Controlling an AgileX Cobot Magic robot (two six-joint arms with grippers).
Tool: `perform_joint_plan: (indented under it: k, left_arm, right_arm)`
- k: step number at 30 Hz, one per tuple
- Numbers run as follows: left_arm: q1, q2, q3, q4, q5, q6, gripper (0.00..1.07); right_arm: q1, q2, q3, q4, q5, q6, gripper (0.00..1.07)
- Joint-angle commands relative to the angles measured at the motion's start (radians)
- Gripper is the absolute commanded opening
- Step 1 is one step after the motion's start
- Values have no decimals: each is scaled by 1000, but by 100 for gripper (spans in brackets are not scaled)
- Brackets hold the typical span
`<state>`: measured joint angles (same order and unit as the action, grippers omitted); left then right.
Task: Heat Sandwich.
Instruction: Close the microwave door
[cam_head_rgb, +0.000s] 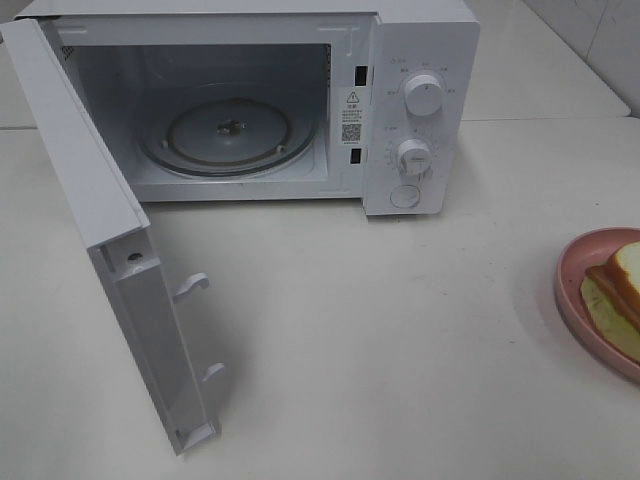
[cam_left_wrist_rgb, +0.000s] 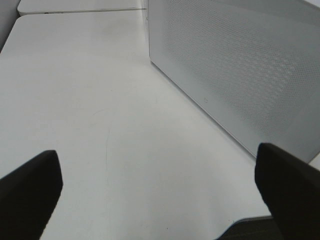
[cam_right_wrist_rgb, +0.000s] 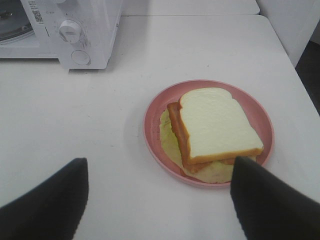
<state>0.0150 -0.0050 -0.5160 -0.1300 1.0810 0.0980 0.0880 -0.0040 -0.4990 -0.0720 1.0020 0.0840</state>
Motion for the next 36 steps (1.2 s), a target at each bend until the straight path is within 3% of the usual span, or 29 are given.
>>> perform_joint_plan:
  k: [1, 16, 21, 25, 26, 27, 28, 32, 36]
  left_arm:
    - [3, -9, 1, -18, -10, -7, 100]
    - [3, 25, -41, -16, -61, -31, 100]
    - [3, 105, -53, -6, -158, -30, 93]
    - [3, 186, -53, -2, -210, -30, 73]
    - [3, 227, -53, 0, -228, -30, 55]
    - [3, 252, -53, 0, -237, -30, 45]
    - [3, 252, -53, 0, -237, -30, 45]
    - [3, 365, -53, 3, -266, -30, 9]
    - [3, 462, -37, 30, -350, -29, 0]
  right_arm:
    - [-7, -27, 1, 5, -7, -9, 75]
    - [-7, -27, 1, 5, -7, -9, 75]
    - [-7, -27, 1, 5, -7, -9, 75]
    - [-7, -27, 1, 5, -7, -9, 75]
    - [-7, -27, 1, 5, -7, -9, 75]
    - [-7, -27, 1, 5, -7, -9, 75]
    - [-7, -27, 1, 5, -7, -9, 75]
    - [-7, -27, 1, 5, -7, -9, 75]
    - [-7, -27, 1, 5, -7, -9, 75]
